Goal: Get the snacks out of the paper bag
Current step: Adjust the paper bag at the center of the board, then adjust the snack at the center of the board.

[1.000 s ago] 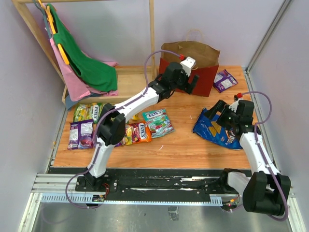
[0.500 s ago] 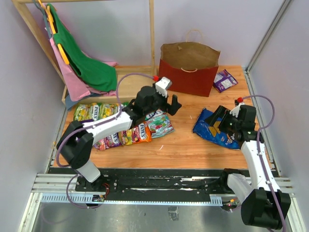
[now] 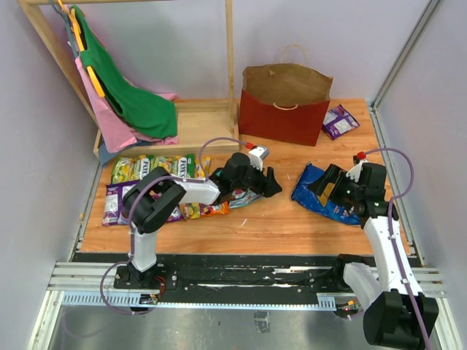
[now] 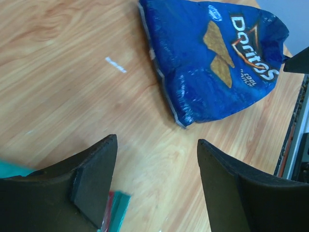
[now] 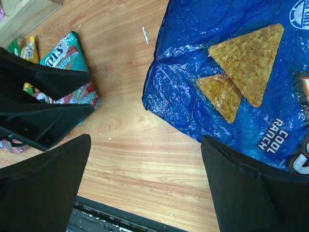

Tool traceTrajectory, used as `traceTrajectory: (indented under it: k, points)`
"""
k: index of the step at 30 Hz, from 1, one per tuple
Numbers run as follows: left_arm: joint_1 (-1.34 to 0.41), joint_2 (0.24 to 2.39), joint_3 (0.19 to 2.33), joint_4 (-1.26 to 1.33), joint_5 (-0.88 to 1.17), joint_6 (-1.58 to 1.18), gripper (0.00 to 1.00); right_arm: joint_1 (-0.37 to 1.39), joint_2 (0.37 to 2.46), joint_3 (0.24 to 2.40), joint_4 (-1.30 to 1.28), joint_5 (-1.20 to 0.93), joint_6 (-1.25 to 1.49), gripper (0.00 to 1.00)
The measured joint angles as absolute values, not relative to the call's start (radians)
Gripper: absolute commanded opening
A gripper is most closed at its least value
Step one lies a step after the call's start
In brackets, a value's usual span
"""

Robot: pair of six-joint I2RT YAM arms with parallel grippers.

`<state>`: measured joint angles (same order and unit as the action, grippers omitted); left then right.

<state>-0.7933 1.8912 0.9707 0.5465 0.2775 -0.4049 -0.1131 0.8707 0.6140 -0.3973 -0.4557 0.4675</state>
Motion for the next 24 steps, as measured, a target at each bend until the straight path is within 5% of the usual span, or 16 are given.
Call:
traceTrajectory:
  k: [24]
  points:
    - [-0.877,2.186,1.251,0.542,0.263,-0.461,0.50,-0.113,0.857,0.614,-0.421,-0.445,0.442,0.98]
